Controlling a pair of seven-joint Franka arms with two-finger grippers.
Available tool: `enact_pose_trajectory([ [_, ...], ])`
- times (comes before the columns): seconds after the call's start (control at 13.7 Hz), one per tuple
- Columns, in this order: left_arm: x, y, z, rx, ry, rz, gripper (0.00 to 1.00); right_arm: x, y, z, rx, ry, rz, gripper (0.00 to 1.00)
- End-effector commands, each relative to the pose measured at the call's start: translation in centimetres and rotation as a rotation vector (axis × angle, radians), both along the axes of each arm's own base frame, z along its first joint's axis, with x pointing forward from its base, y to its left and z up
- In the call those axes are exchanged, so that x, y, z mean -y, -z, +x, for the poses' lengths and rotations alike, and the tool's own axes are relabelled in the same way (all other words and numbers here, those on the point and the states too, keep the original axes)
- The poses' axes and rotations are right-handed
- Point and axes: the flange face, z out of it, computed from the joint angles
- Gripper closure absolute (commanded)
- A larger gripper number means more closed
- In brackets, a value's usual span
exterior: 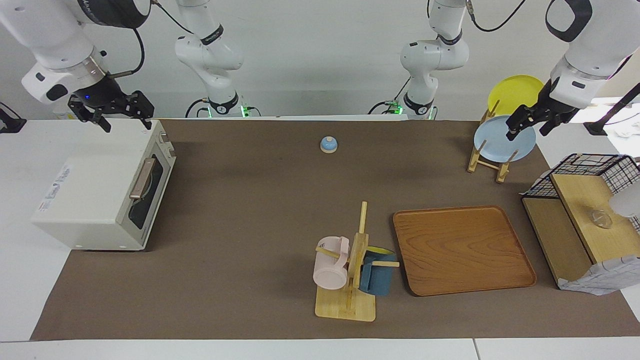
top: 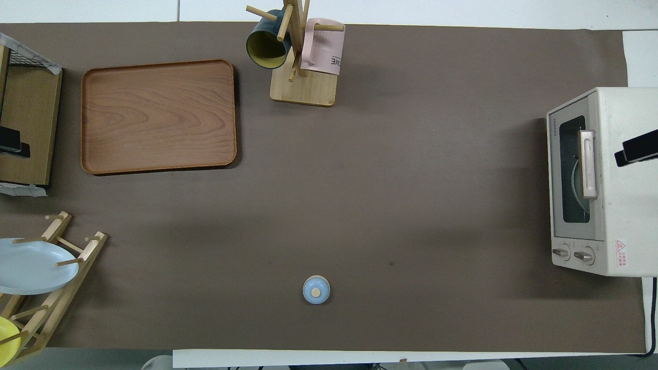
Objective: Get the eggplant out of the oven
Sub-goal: 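Reach the right gripper into the open oven toward the green plate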
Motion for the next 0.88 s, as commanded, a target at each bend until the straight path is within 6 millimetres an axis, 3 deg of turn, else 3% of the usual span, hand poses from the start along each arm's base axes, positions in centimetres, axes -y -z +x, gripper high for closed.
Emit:
enact_pose_trajectory([
  [0.0, -0.2, -0.3, -0.6, -0.005, -0.014, 0.005, 0.00, -0.1, 0.1, -0.6, 0.002, 0.017, 0.017, 0.00],
  [0.36, -0.2, -0.3, -0.6, -0.005, -0.014, 0.005, 0.00, -1.1, 0.2, -0.4, 0.002, -0.024, 0.030, 0.01],
  [0.51, -0.2, -0.2, -0.6, -0.006, -0.014, 0.005, 0.00, -2.3, 0.0, -0.4, -0.002, -0.059, 0.026, 0.71],
  [0.58, -0.2, -0.2, -0.6, -0.006, -0.014, 0.005, 0.00, -2.5, -0.7, -0.4, 0.009, -0.056, 0.024, 0.98],
  [0.66, -0.2, -0.3, -0.6, -0.005, -0.014, 0.005, 0.00, -2.4, 0.4, 0.2, 0.028, -0.052, 0.017, 1.00],
  [0.8, -0.2, -0.2, -0.6, -0.006, -0.014, 0.005, 0.00, -1.9, 4.7, 0.9, 0.043, -0.048, -0.031, 1.00],
])
